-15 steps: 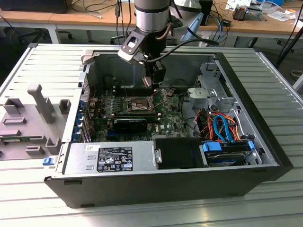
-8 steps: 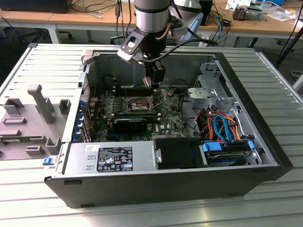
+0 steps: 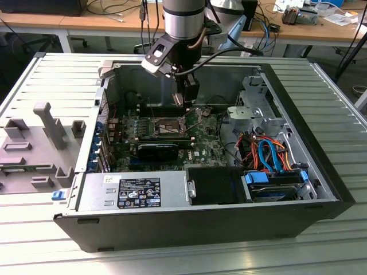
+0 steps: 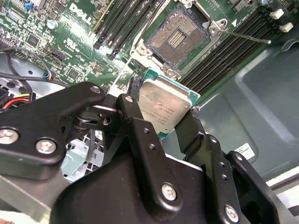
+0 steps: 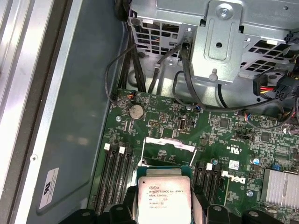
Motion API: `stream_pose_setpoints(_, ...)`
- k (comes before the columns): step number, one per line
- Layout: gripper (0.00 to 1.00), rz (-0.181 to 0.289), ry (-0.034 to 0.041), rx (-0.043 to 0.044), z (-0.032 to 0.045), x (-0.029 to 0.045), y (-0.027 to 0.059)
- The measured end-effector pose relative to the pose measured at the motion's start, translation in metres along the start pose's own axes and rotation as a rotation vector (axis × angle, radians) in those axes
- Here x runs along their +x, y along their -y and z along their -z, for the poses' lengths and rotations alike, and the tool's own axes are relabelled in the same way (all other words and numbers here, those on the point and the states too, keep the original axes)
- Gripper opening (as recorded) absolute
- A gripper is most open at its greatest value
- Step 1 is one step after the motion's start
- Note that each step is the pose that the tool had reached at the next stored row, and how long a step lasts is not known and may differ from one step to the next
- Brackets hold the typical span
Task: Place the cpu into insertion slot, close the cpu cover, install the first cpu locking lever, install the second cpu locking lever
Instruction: 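Place the cpu into insertion slot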
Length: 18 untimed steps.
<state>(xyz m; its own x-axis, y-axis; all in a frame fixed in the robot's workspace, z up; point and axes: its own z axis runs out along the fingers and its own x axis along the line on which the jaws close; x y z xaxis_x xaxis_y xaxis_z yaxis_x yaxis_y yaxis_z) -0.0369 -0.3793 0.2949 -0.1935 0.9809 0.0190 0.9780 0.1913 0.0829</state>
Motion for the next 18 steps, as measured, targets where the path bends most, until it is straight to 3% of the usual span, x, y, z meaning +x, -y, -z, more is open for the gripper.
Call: stream_pose_setpoints(18,0.55,-0.068,0.0056,-0.0013,-0.0013,0.0000,0.0001)
